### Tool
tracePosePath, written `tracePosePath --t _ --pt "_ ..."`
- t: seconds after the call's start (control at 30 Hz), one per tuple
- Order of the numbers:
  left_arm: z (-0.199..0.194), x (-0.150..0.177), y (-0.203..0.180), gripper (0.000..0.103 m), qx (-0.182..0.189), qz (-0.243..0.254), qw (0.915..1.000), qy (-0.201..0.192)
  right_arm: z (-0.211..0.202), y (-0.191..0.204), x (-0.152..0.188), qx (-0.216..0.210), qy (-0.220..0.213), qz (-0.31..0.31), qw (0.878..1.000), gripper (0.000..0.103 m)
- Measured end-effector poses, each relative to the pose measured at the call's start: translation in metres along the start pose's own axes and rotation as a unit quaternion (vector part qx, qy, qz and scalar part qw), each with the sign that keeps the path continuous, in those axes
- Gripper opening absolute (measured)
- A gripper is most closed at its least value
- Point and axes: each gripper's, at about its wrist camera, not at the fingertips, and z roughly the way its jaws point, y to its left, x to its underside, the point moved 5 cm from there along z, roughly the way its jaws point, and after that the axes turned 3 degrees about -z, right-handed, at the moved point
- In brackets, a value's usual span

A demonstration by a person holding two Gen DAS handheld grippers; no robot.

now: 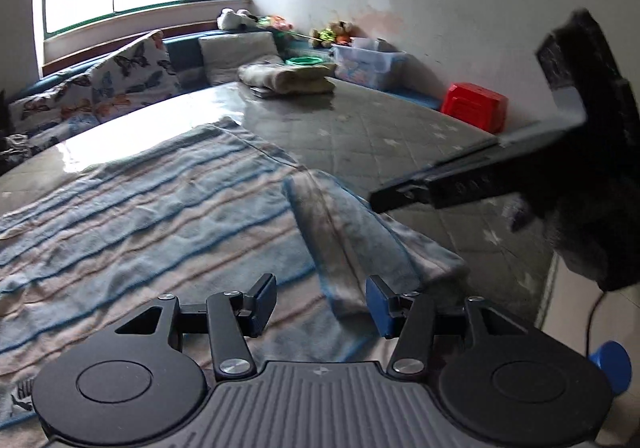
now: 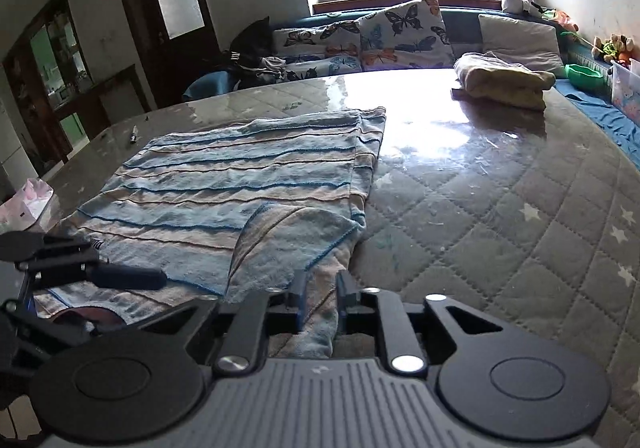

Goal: Fold clothes

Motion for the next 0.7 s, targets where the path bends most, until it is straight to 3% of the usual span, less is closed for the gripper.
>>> tracePosePath --t 0.17,0.27,0.33,0.53,0.7 --pt "0.003 0.002 -0.003 0.039 0.007 0.000 1.0000 0.003 0.004 -0.001 0.002 -0.001 0.003 0.001 1.000 0.019" --pt "0.004 0.002 -0.004 0.023 0.010 -0.001 0.9999 0.003 0.004 -0.001 0.003 -0.002 0.004 0.002 1.000 0.020" --pt "0.005 0.002 -0.004 0.006 0.012 -0.003 0.9999 0.003 0.005 0.000 0.002 0.000 0.006 0.001 1.000 0.020" --pt "-0.011 -0.002 -0.007 0.003 -0.001 0.006 0.9999 -0.015 0.008 0.003 -0.005 0.006 0.001 -0.019 1.000 0.020" --pt "-0.008 0.004 -0.001 0.004 -0.024 0.003 0.9997 0.003 0.019 0.009 -0.017 0.007 -0.007 -0.045 0.999 0.021"
